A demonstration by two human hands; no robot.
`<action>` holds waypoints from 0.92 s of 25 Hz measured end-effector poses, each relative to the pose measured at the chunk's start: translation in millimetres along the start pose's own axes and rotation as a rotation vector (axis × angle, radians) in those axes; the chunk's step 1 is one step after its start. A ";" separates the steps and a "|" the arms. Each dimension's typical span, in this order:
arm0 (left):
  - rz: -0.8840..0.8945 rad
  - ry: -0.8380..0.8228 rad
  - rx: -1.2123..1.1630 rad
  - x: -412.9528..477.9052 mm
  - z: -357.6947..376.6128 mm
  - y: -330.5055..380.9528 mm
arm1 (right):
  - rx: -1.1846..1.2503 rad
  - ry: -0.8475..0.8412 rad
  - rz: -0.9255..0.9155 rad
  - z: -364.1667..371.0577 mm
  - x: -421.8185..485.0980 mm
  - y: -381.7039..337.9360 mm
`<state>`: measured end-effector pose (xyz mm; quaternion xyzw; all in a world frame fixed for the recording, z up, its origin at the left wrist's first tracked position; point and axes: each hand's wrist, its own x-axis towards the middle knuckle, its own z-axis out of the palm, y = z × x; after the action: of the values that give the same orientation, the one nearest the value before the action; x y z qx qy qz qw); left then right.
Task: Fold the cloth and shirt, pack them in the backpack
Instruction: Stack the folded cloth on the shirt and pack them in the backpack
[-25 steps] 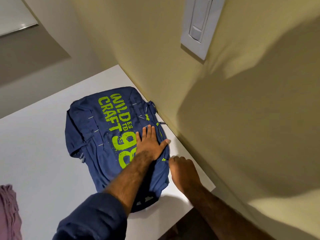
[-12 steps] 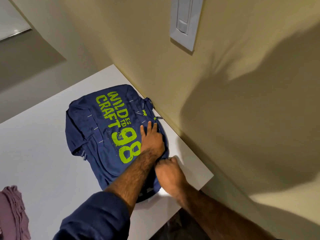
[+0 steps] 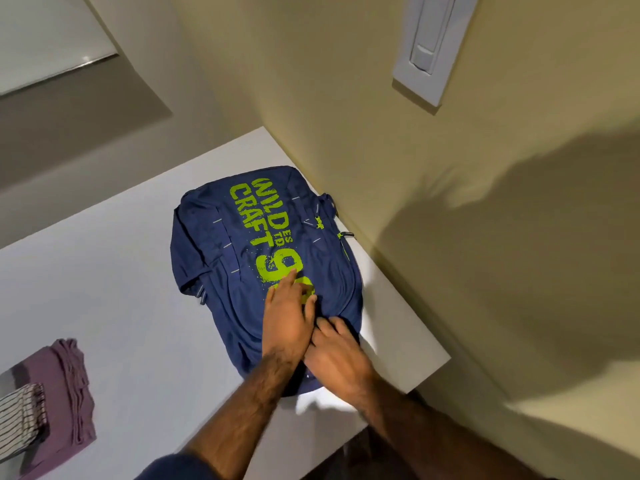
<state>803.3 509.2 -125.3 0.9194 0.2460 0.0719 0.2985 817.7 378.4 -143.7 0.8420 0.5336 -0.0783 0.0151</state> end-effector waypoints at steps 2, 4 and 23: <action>-0.069 0.071 0.055 -42.3 -4.1 -23.2 | -0.046 0.010 0.071 8.9 2.2 27.0; -0.120 0.090 0.168 -80.5 -0.4 -43.4 | -0.068 0.003 0.073 10.7 12.3 43.9; -0.207 0.230 0.503 -102.3 -27.8 -99.7 | -0.316 -0.041 -0.095 25.9 42.7 27.6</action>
<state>665.8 542.7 -159.5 0.9203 0.3808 0.0816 0.0373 857.4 402.0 -177.2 0.8013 0.5779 -0.0113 0.1545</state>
